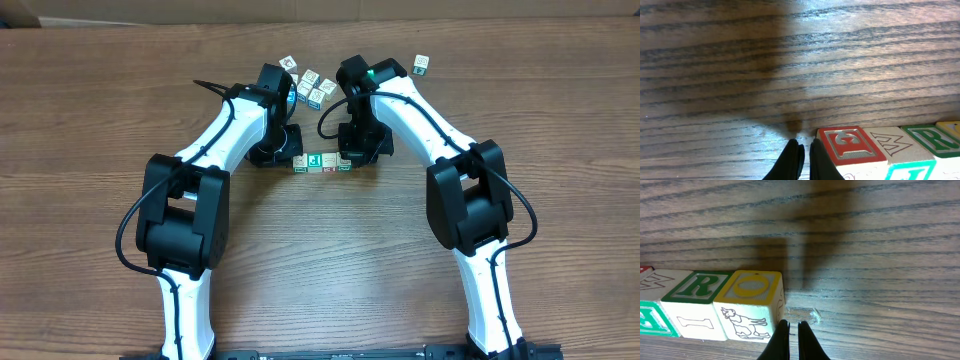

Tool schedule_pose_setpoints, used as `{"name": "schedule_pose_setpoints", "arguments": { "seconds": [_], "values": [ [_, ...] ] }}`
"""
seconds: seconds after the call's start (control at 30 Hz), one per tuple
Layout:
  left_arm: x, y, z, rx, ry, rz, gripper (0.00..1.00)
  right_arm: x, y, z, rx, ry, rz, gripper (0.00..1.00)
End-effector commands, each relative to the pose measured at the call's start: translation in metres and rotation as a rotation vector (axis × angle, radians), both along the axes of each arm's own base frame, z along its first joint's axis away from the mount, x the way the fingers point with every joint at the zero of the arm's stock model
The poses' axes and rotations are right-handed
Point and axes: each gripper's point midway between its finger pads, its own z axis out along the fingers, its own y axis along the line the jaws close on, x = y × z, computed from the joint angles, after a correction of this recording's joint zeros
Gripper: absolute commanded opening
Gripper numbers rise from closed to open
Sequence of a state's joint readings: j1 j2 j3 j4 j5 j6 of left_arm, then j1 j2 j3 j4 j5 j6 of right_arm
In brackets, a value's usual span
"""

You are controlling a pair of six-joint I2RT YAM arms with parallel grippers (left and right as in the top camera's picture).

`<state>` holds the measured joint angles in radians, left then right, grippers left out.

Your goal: Form a horizontal line

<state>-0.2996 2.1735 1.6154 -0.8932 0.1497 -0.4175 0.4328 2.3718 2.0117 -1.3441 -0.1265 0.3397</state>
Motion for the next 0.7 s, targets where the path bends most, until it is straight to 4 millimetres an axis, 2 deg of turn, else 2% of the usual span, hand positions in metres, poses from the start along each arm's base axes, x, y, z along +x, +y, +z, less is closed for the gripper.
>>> {"name": "schedule_pose_setpoints", "arguments": {
  "seconds": [0.0, 0.23, 0.47, 0.67],
  "values": [
    [-0.005, 0.003, -0.008, 0.023, 0.019, -0.017, 0.06, 0.001, 0.001, 0.007, -0.006, -0.023, 0.003, 0.04],
    [-0.008, 0.021, -0.010, 0.116, 0.028, -0.006, 0.06, 0.006, -0.009, 0.006, -0.057, -0.047, 0.004, 0.05],
    [-0.009, 0.024, -0.011, 0.135, 0.031, -0.005, 0.06, 0.013, -0.022, 0.006, -0.118, -0.082, 0.001, 0.05],
    [-0.012, 0.029, -0.011, 0.155, 0.040, -0.001, 0.07, 0.030, -0.047, 0.006, -0.126, -0.104, -0.059, 0.05]
  ]
}}
